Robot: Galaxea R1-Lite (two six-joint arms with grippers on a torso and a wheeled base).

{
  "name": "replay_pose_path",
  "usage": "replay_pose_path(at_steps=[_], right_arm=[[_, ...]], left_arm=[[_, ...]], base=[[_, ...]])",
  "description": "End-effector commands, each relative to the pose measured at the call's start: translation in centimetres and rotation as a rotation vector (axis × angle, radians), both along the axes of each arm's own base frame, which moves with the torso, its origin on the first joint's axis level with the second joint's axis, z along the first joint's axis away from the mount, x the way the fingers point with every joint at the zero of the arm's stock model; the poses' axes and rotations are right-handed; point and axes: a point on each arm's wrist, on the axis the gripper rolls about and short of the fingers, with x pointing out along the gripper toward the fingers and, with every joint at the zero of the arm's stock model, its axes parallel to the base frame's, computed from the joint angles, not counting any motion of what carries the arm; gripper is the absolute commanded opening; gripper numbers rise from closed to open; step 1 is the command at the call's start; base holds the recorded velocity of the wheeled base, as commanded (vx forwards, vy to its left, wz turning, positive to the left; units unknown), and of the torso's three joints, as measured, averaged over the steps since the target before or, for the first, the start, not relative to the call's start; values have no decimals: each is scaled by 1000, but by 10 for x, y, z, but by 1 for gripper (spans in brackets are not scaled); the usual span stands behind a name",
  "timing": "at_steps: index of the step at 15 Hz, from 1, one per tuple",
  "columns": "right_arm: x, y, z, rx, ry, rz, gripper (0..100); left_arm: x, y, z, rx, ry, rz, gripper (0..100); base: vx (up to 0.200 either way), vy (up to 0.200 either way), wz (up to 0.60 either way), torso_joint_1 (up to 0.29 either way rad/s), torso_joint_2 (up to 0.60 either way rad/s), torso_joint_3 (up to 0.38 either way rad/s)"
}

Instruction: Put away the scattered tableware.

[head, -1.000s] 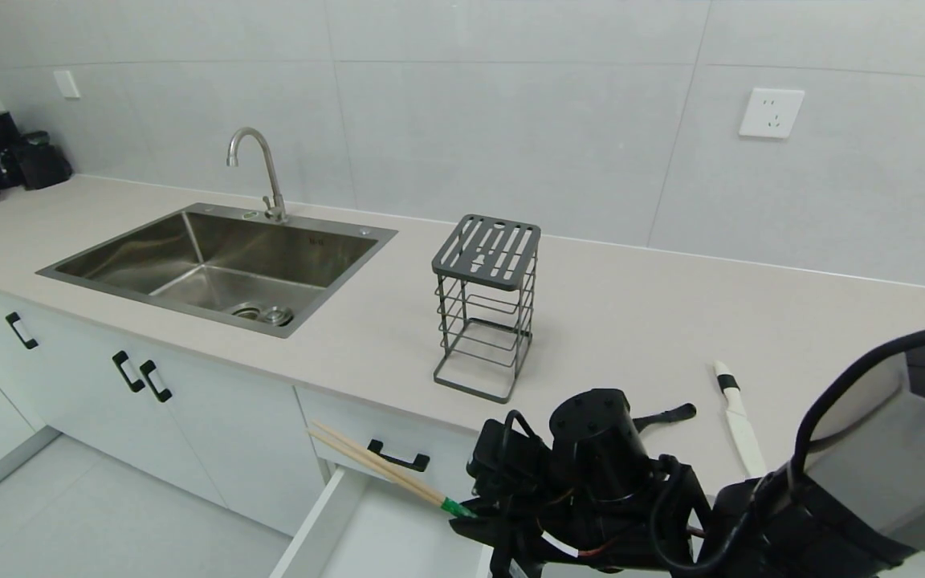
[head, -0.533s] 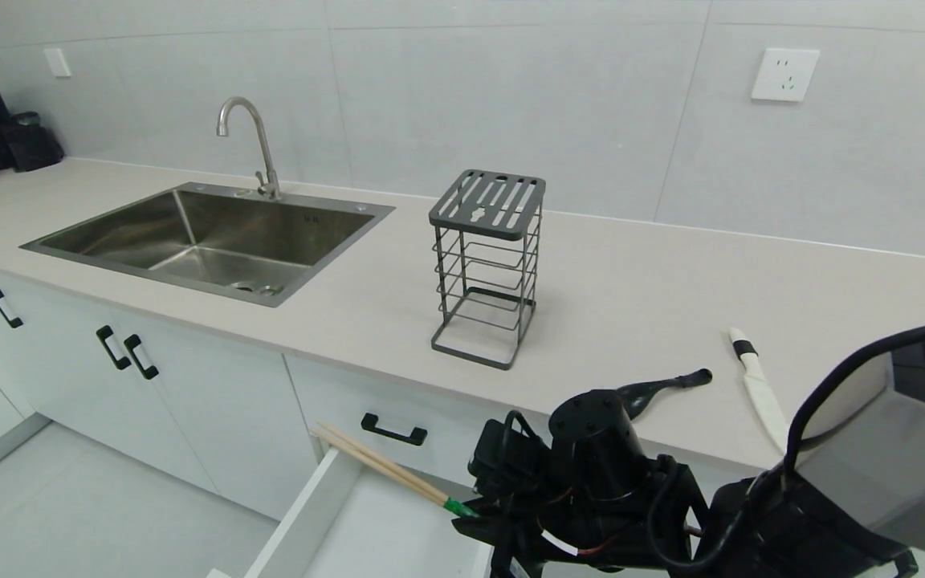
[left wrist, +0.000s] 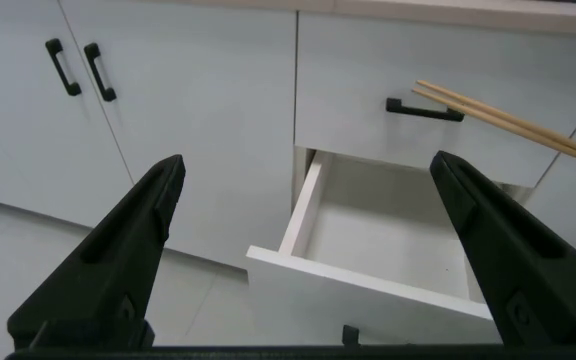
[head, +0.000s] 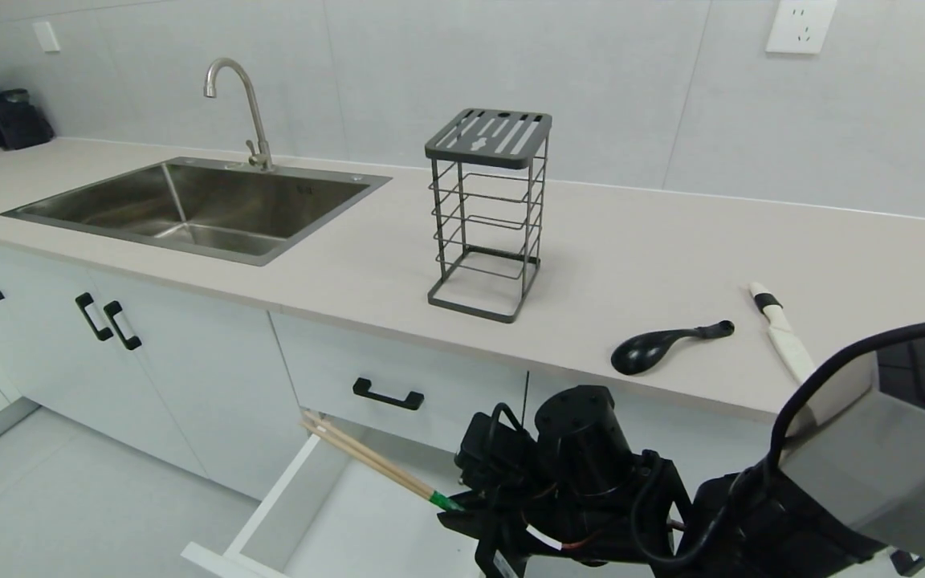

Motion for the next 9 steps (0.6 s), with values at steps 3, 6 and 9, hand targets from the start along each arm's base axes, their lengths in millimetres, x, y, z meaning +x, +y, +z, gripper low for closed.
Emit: replay_pose_path(at_steps=[3, 6, 9], right_arm=[[5, 15, 0, 25, -17, 15, 0], [11, 26, 2, 43, -34, 19, 0], [13, 31, -7, 7, -39, -7, 0]], left_arm=[[0, 0, 0, 0, 1, 0, 100], [0, 0, 0, 0, 1, 0, 100], [0, 0, 0, 0, 1, 0, 100]], base=[[0, 0, 0, -233, 482, 250], [0, 0, 0, -204, 422, 222], [0, 0, 0, -58, 118, 58]])
